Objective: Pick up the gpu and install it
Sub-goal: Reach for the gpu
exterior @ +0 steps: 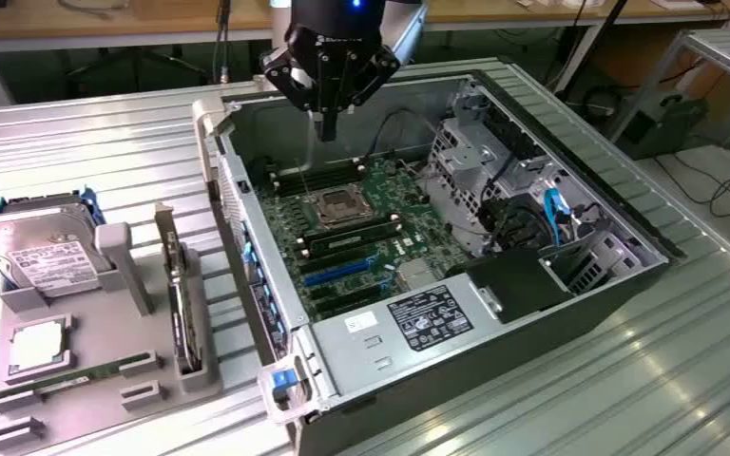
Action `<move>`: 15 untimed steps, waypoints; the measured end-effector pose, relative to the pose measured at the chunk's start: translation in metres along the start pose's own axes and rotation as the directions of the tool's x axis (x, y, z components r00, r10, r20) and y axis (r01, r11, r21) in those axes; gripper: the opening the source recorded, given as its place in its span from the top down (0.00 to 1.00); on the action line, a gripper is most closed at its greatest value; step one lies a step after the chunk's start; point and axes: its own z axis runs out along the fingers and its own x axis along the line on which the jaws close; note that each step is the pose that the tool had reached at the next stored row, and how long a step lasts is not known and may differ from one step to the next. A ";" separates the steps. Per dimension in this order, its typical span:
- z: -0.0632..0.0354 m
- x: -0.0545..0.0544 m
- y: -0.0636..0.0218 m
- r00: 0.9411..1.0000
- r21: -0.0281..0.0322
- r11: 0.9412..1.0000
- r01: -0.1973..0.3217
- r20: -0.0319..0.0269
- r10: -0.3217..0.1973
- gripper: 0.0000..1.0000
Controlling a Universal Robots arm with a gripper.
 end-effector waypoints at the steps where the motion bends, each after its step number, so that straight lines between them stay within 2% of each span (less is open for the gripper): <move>1: -0.0002 0.006 -0.0004 1.000 0.000 1.000 0.000 0.000 0.000 0.89; 15: -0.0003 0.012 -0.0009 1.000 0.000 1.000 0.000 0.000 0.000 0.89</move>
